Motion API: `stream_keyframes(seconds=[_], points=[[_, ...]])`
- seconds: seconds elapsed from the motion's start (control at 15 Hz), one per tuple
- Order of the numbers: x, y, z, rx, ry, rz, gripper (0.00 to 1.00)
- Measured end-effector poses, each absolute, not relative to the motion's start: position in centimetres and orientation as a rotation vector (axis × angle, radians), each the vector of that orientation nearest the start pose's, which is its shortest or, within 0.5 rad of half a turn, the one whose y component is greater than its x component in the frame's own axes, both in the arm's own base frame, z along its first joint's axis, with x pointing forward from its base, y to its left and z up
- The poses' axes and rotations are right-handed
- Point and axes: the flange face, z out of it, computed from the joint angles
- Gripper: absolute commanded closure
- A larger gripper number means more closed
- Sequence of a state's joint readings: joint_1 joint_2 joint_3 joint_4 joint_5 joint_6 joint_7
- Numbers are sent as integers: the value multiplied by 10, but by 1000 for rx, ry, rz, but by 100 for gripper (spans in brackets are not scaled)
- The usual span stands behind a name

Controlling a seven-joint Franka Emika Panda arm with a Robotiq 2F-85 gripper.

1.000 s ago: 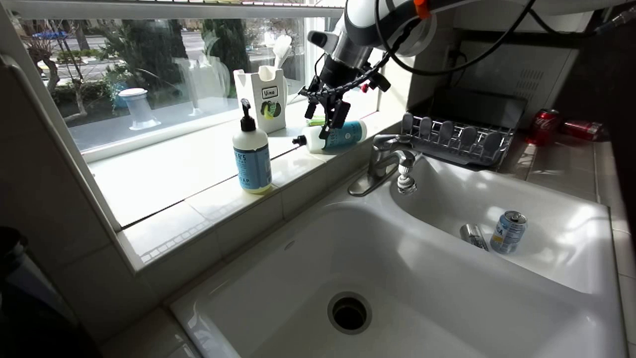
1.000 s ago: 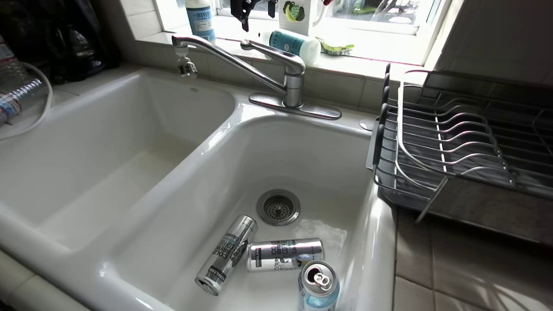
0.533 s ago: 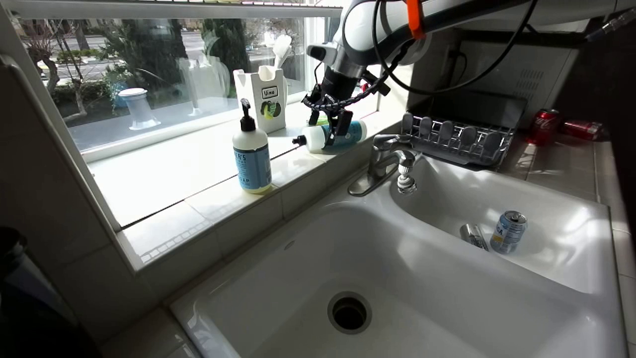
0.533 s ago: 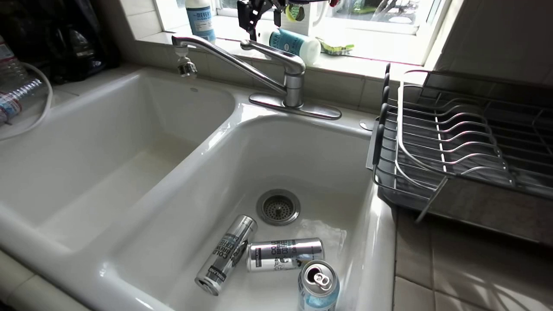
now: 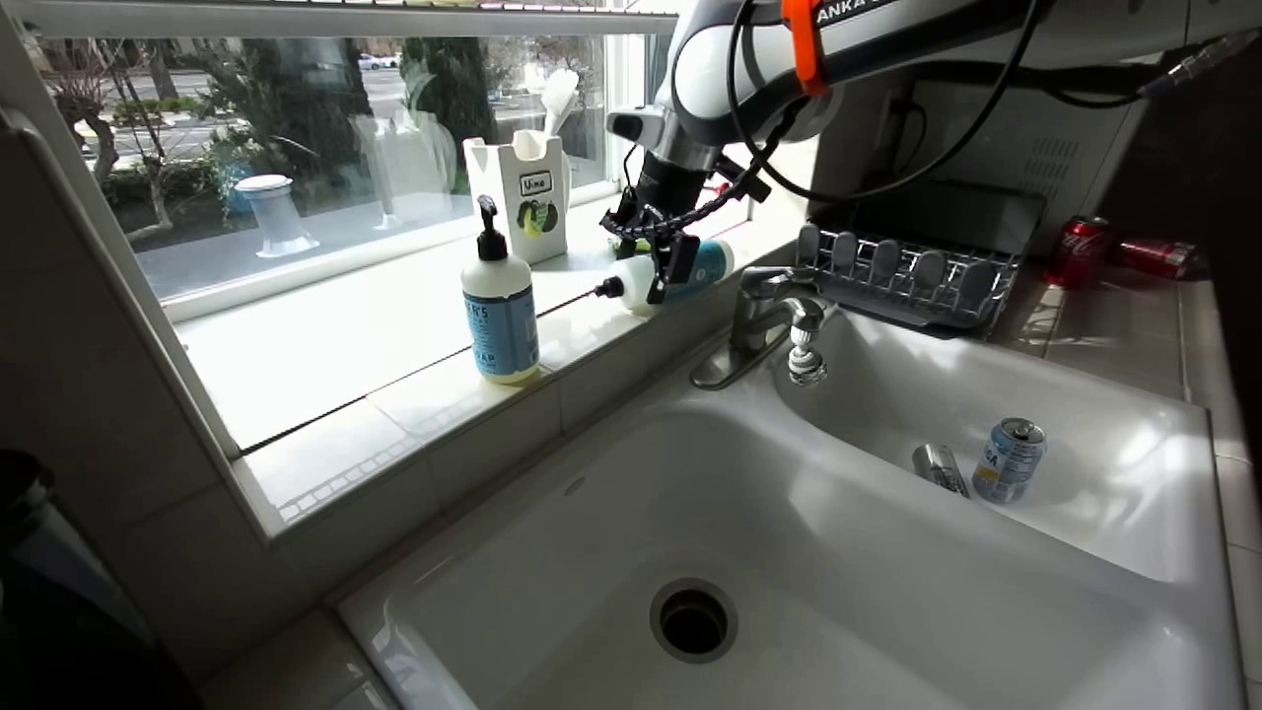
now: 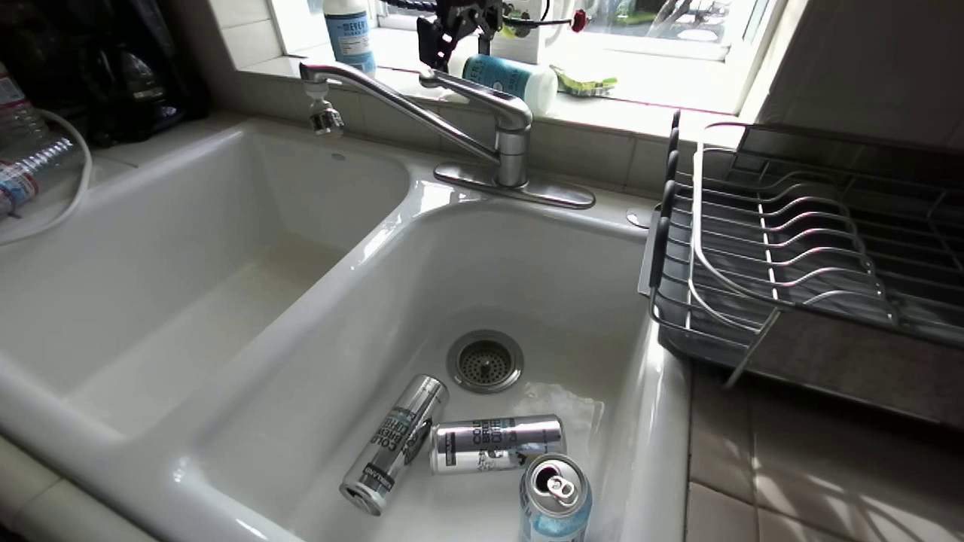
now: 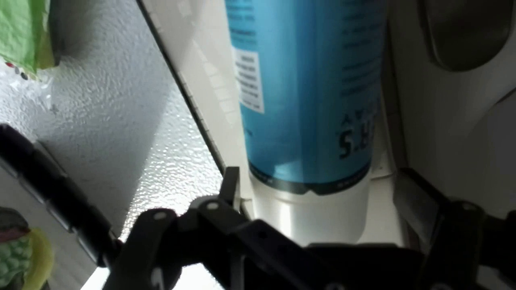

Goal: Place the soap dispensers right side up

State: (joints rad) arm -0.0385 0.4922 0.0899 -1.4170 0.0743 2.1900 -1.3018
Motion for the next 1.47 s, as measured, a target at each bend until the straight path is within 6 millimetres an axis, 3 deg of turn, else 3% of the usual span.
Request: stream_keyframes(seconds=[0.13, 0.27, 0.6, 1.0, 1.47], points=[[727, 27, 441, -2533, -1929, -459, 51], [728, 26, 440, -2534, -1929, -457, 58], [729, 23, 453, -2514, -1930, -527, 61], [720, 17, 496, -2311, -1851, -911, 61], [709, -7, 481, -1962, -1632, -1284, 61]])
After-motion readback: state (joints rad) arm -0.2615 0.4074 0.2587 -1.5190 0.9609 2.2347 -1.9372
